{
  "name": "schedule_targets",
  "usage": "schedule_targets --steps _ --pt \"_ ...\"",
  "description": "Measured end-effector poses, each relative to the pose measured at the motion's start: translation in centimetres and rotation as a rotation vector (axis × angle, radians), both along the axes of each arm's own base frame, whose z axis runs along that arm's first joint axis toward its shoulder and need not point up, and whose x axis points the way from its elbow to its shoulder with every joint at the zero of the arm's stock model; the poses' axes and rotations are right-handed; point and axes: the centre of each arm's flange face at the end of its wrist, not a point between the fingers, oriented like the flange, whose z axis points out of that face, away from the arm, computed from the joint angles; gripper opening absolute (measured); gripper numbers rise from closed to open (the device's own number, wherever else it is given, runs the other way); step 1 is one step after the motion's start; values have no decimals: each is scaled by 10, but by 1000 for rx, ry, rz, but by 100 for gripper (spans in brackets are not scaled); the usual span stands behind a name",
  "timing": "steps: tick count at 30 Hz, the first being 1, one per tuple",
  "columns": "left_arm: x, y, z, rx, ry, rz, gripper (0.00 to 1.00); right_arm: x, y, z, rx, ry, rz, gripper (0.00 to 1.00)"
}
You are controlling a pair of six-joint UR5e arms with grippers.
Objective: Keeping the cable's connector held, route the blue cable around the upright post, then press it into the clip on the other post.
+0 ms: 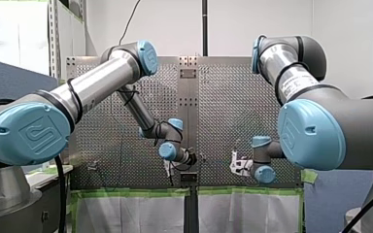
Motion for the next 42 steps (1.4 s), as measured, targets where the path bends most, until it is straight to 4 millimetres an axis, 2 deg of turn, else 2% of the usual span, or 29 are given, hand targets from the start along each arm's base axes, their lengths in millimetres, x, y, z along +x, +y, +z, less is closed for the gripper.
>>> schedule_targets --steps 9,20,32,33,34,36,42 --pt "0 -1 0 -4 -4 -4 0 -5 -5 -18 49 21 -11 0" --pt "3 2 1 -10 -4 2 0 -8 -17 -14 49 22 -21 0" --pt "9 7 3 16 -42 30 0 -8 -21 -13 45 23 -20 0" --pt "10 7 3 24 -49 36 18 -8 -21 -13 45 23 -20 0" --pt "10 7 3 32 -56 41 18 -8 -21 -12 45 23 -20 0" --pt "10 8 4 53 -66 52 30 -8 -22 -12 44 23 -20 0" --pt "8 13 2 127 -71 81 30 -7 -25 -10 45 26 -19 0"
